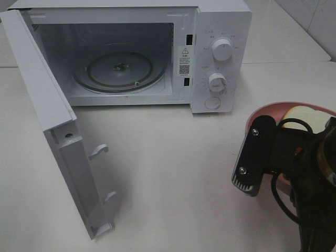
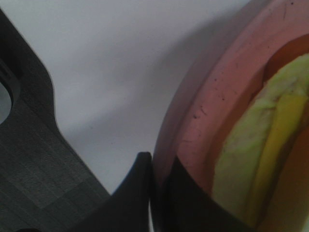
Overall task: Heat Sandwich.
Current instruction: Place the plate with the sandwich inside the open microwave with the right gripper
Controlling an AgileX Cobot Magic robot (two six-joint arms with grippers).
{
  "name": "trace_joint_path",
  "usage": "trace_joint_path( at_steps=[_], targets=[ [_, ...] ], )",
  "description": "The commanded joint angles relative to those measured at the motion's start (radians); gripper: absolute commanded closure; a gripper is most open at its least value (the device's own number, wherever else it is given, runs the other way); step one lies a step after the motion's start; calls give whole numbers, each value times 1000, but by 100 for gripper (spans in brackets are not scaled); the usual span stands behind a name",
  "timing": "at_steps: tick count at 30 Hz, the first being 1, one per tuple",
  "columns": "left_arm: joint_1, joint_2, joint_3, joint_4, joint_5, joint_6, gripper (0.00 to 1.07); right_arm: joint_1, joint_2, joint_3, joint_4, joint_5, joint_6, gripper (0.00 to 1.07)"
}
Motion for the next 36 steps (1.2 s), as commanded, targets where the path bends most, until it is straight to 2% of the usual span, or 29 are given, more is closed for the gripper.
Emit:
trace_joint_path(
  at_steps=[1,13,23,31,36],
  targets=[
    [-5,-18,2,-1,-12,0,9,5,-24,4,-25,-20,-114,107],
    [-5,-18,2,-1,-12,0,9,5,-24,4,-25,-139,-409,107],
    [-5,-18,2,-1,-12,0,9,5,-24,4,-23,-196,-779,107],
    [-5,-18,2,-1,-12,0,9,5,-24,4,-1,-222,-884,107],
    [-5,-18,2,-1,-12,0,9,5,-24,4,24,-233,-1033,106]
  ],
)
